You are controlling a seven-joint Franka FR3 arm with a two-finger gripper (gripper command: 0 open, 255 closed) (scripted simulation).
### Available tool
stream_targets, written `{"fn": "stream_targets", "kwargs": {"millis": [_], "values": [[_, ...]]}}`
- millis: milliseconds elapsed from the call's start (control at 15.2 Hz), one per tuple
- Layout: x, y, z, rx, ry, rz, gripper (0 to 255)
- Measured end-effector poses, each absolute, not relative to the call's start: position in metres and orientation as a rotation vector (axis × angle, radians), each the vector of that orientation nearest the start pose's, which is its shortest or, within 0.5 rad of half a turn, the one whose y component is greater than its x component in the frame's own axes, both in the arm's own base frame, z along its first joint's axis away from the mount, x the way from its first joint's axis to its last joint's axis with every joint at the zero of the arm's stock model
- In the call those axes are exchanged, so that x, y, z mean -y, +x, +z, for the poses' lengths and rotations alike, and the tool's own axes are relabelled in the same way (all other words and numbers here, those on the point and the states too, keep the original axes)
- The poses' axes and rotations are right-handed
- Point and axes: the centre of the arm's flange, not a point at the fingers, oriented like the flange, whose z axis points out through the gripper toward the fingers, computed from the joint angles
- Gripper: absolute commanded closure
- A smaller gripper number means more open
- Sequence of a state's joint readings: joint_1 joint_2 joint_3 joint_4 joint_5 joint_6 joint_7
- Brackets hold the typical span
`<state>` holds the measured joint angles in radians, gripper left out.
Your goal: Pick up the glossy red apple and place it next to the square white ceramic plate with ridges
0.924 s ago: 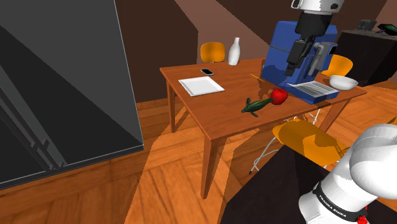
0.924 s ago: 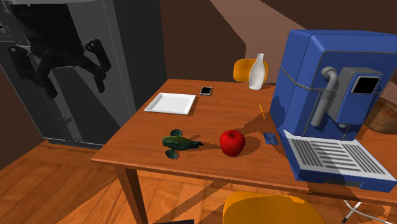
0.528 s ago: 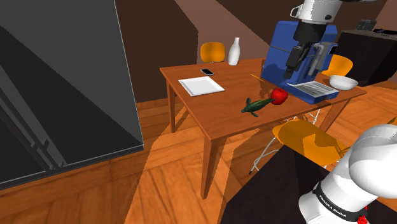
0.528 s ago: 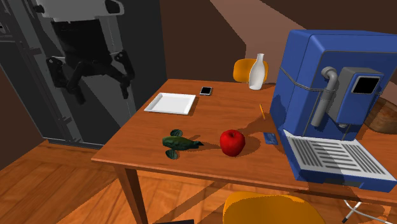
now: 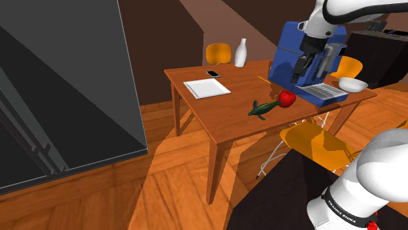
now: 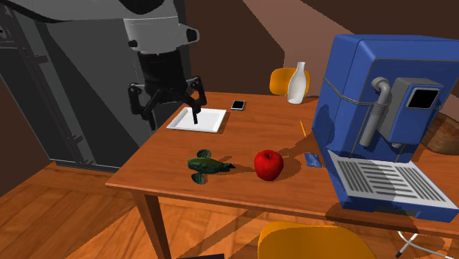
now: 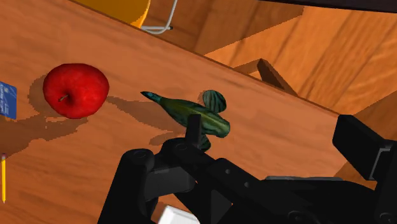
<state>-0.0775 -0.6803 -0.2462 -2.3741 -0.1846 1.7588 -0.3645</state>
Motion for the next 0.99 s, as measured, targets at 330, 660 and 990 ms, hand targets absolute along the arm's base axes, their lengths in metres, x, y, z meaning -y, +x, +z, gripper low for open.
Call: {"fn": "stream_targets", "kwargs": {"millis": [330,660,990], "values": [[0.2,0.345,0.529,0.183,-3.184,-0.081,0],[0.252,0.361,0.5,0.175,-3.189,-0.1,0],[0.312,0.377,0.477,0.165,-3.194,-0.118,0]]}}
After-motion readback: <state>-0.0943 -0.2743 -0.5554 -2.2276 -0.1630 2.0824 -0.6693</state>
